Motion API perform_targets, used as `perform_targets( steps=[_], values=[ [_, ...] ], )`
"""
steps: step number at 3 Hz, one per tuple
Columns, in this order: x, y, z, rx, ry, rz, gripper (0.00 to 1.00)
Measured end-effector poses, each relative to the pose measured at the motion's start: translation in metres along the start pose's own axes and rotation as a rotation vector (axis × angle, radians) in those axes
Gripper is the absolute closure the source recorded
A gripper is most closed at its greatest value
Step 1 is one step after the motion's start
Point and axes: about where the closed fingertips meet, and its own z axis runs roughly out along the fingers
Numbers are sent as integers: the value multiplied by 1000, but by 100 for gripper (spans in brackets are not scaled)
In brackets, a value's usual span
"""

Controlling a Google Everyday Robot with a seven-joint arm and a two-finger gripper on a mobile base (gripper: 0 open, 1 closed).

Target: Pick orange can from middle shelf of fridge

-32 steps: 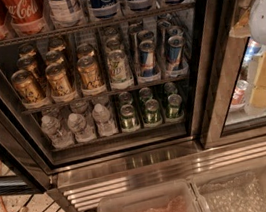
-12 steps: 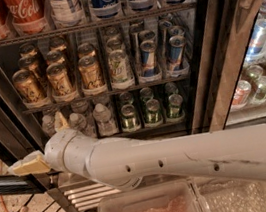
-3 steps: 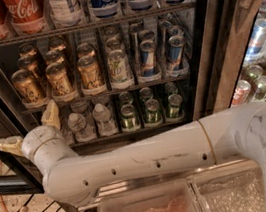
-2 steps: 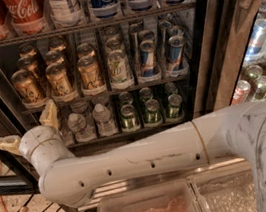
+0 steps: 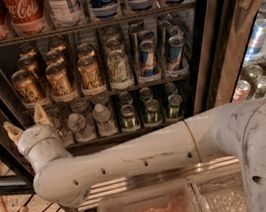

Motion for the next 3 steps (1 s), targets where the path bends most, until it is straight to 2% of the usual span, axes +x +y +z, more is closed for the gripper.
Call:
perform_targets(
  steps=[2,3],
  values=[
    [-2,-19,18,97,-19,-13,29],
    [-4,-24,28,126,-34,-10,27]
  ],
)
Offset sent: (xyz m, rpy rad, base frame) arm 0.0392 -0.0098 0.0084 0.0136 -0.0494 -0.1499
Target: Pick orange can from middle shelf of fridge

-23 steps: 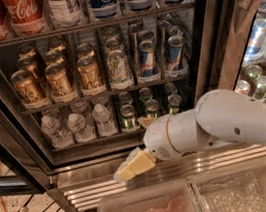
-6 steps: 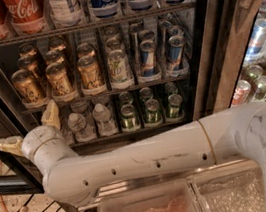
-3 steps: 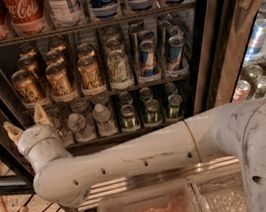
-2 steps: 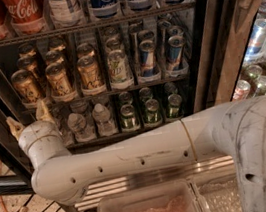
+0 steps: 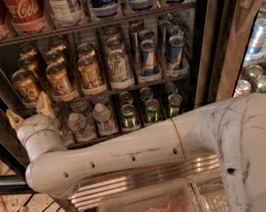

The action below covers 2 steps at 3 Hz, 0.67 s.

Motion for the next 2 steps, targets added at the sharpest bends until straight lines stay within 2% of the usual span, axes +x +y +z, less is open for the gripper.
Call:
perform_targets(
  steps=[2],
  values=[
    [2,-3,16,30,-12,8,28]
  ],
)
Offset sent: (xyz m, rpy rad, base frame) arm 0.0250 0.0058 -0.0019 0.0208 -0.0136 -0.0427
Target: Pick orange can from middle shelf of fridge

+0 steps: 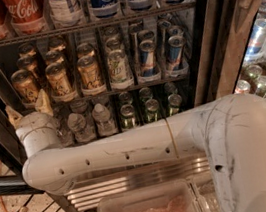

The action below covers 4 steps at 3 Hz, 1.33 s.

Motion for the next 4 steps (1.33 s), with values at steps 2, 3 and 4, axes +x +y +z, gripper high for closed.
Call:
perform_targets(
  steps=[2,3,4],
  values=[
    [2,-5,9,27,-5,4,37],
    [2,-4,23,43,-19,14,33],
    [0,-5,33,49,-30,18,33]
  ],
)
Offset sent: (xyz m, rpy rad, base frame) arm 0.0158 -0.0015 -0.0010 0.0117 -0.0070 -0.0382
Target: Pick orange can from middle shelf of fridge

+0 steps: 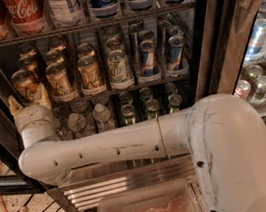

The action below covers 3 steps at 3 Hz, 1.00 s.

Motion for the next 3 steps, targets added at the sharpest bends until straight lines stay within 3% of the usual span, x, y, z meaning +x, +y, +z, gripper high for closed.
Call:
perform_targets(
  steps=[1,3],
  values=[
    [-3,1,8,1,-13,1,51],
    [-5,1,13,4,-24,-1,97]
  ],
)
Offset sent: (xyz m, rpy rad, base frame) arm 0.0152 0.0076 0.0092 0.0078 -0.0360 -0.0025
